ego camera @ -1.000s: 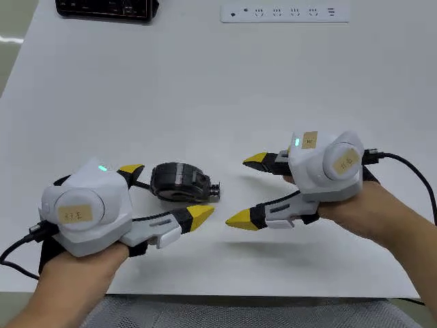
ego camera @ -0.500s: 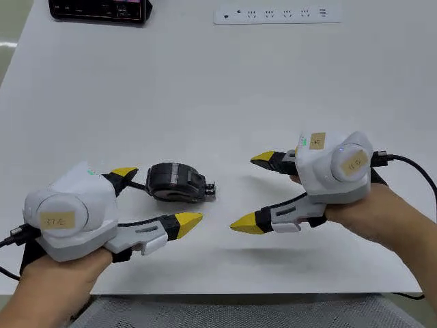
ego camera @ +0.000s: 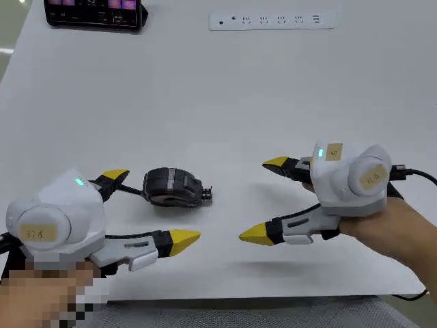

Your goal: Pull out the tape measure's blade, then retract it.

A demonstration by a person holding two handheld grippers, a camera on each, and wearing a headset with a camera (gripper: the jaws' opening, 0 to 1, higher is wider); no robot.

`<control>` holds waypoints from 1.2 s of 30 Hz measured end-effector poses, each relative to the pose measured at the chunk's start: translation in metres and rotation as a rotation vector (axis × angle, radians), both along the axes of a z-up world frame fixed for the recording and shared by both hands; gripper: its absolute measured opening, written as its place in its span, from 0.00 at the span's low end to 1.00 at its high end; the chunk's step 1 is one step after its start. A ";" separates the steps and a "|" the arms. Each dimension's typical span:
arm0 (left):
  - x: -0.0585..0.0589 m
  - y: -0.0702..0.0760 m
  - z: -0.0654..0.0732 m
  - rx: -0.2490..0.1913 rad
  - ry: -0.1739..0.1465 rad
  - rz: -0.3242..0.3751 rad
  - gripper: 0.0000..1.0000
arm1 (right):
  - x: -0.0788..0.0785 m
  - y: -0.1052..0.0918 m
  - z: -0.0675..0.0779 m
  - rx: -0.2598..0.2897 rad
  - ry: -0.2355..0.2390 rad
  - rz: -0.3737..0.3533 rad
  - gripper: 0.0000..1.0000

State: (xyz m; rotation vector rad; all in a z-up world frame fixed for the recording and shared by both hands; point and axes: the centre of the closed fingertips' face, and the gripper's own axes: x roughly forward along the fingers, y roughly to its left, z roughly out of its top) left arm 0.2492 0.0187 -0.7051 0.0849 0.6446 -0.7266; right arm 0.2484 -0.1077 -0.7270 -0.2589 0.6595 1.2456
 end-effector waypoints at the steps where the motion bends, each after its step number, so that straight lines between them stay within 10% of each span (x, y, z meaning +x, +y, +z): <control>1: -0.001 0.001 0.000 -0.003 0.002 -0.002 0.97 | -0.001 -0.002 0.001 0.000 0.000 -0.003 0.80; 36: -0.026 0.037 -0.001 0.074 0.004 -0.066 0.99 | -0.015 -0.061 0.010 -0.038 -0.012 -0.132 0.89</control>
